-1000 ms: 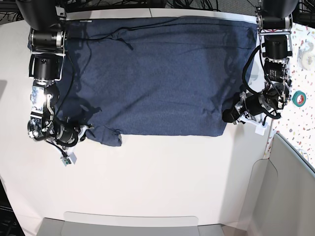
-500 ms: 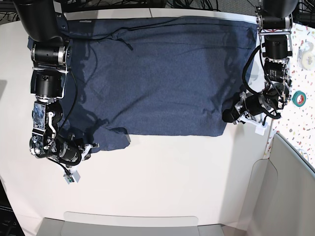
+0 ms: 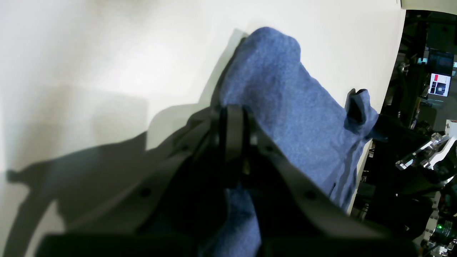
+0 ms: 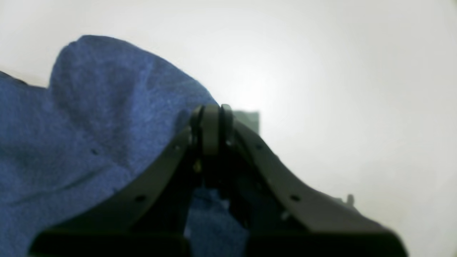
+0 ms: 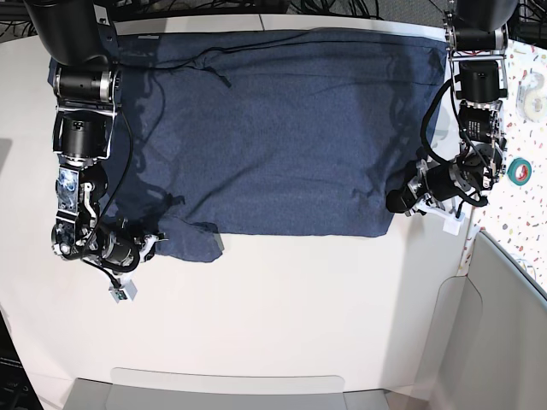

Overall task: Layout the t-shirt on the table in an organized manner, then fold the t-shirt properly
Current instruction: 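Drag the held fabric along the hem with the right gripper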

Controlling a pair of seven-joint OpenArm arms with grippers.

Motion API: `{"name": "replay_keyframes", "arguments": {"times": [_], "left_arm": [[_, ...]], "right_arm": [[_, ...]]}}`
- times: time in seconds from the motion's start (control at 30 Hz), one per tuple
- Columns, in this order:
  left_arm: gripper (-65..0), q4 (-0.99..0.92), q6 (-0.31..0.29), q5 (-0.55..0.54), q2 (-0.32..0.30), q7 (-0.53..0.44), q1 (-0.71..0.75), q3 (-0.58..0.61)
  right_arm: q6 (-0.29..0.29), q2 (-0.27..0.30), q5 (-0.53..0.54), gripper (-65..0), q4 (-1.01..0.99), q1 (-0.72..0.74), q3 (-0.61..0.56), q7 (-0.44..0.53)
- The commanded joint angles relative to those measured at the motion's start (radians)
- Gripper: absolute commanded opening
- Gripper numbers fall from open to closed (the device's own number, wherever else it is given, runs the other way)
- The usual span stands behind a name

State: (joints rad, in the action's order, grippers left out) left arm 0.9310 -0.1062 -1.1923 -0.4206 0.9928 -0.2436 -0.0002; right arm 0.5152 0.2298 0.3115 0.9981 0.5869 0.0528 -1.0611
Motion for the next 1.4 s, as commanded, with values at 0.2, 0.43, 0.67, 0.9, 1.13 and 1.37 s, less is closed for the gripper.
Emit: {"name": "replay_keyframes", "arguments": {"times": [0.2, 0.43, 0.67, 0.9, 1.13, 1.37], "left_arm": [[-65.0, -0.011, 0.021, 0.035, -0.007, 0.004, 0.016, -0.002], [-65.0, -0.011, 0.021, 0.035, -0.007, 0.004, 0.016, -0.002], [-65.0, -0.011, 0.021, 0.033, -0.007, 0.004, 0.016, -0.002], [-65.0, -0.011, 0.021, 0.033, -0.007, 0.004, 0.016, -0.002], [-65.0, -0.011, 0.021, 0.033, -0.007, 0.004, 0.016, -0.002], [-65.0, -0.011, 0.021, 0.035, -0.007, 0.004, 0.016, -0.002]], "right_arm": [[-0.002, 0.007, 0.01, -47.4, 0.017, 0.038, 0.003, 0.018], [0.001, 0.03, 0.016, -18.3, 0.023, 0.069, 0.043, 0.018], [0.003, 0.099, 0.012, -19.4, 0.017, 0.068, 0.095, 0.017], [0.162, 0.187, 0.016, -19.2, 0.094, 0.015, -0.044, 0.009], [0.183, 0.286, 0.01, -19.1, 0.203, 0.005, -0.261, 0.025], [0.183, 0.328, 0.01, -19.1, 0.204, 0.012, -0.27, 0.091]]}}
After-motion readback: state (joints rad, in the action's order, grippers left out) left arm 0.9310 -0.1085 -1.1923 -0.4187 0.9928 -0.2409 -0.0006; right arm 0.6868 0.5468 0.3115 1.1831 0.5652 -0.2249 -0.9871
